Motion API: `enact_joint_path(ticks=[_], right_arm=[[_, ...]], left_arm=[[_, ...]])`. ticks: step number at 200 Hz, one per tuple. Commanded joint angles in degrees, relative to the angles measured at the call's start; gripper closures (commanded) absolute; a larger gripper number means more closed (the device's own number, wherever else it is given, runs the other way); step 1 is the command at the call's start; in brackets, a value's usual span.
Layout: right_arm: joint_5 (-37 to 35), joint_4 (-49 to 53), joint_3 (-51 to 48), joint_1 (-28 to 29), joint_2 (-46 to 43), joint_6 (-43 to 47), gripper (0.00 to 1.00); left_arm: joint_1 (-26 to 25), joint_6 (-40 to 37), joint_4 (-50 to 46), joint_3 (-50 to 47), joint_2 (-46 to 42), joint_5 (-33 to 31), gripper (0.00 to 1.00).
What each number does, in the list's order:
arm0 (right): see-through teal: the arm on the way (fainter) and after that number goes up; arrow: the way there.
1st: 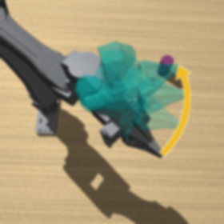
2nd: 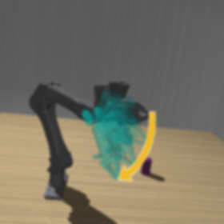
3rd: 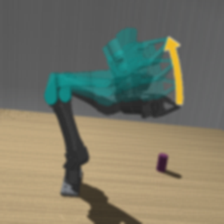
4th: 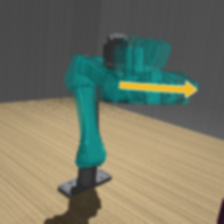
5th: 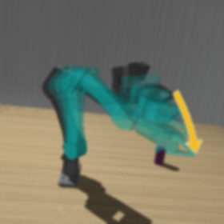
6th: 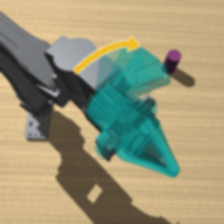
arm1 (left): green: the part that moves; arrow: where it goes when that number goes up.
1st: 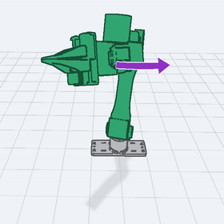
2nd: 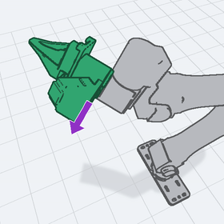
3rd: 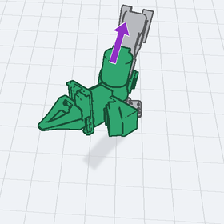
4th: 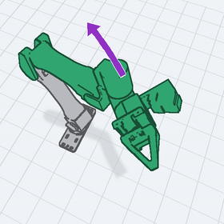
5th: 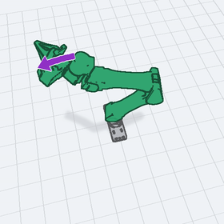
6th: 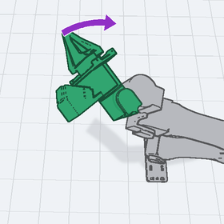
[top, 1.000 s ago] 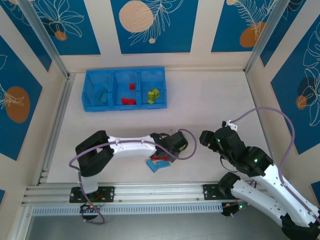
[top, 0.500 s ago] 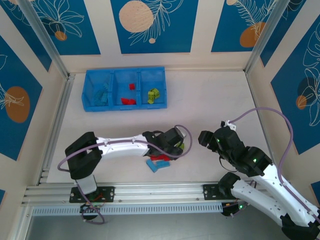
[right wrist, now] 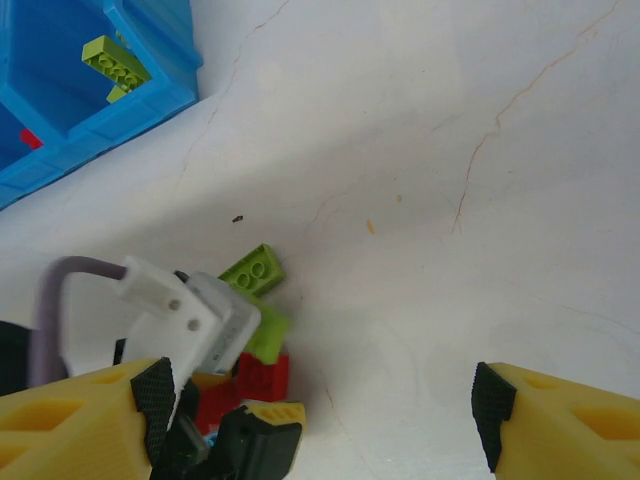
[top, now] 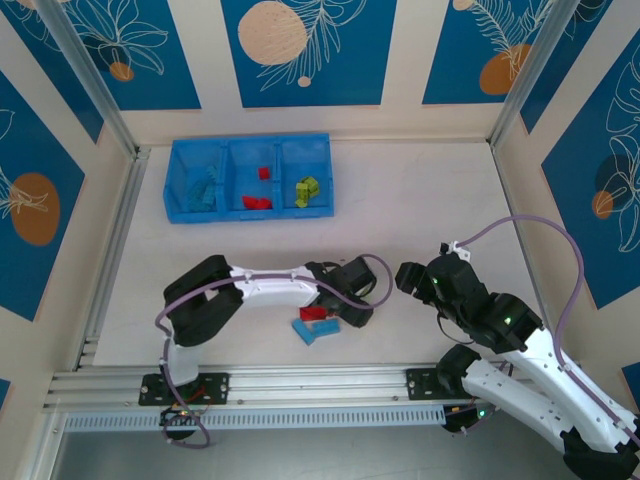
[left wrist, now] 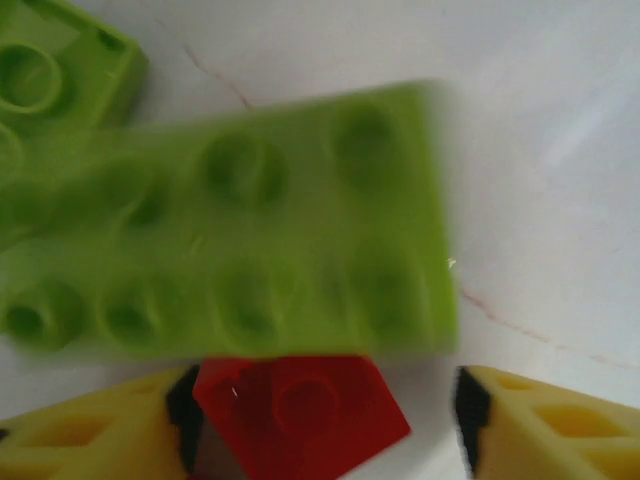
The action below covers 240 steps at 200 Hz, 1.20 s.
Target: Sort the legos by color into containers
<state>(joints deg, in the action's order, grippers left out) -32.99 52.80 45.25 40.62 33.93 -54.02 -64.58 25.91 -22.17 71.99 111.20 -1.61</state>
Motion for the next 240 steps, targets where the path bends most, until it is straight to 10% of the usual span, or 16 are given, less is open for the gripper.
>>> enact_joint_path(ticks=[1, 43, 110, 155, 207, 240], right_arm=[[-0.1, 0.2, 0.6, -0.2, -0.3, -0.7, 0.19], [0.5, -0.5, 0.4, -0.2, -0.2, -0.7, 0.19], [6.7, -4.6, 0.4, -0.1, 1.2, 2.9, 0.19], [22.3, -15.7, -1.1, 2.4, 6.2, 9.3, 0.19], [17.9, -13.9, 0.5, 4.8, 12.9, 7.2, 0.19], [18.4, -13.7, -0.1, 5.2, 13.2, 6.4, 0.19]], left_arm=[[0.1, 0.0, -0.9, 1.6, 1.1, -0.3, 0.47], [0.1, -0.8, -1.8, 1.1, -0.5, -1.6, 0.69], [3.6, -2.8, -1.5, -2.2, -13.3, -4.4, 0.72], [20.1, -5.3, 0.5, -2.9, -20.6, -1.1, 0.72], [43.3, -6.2, 3.9, 6.3, -15.4, -4.1, 0.71], [49.0, -7.2, -1.8, 21.7, -2.4, 1.0, 0.59]])
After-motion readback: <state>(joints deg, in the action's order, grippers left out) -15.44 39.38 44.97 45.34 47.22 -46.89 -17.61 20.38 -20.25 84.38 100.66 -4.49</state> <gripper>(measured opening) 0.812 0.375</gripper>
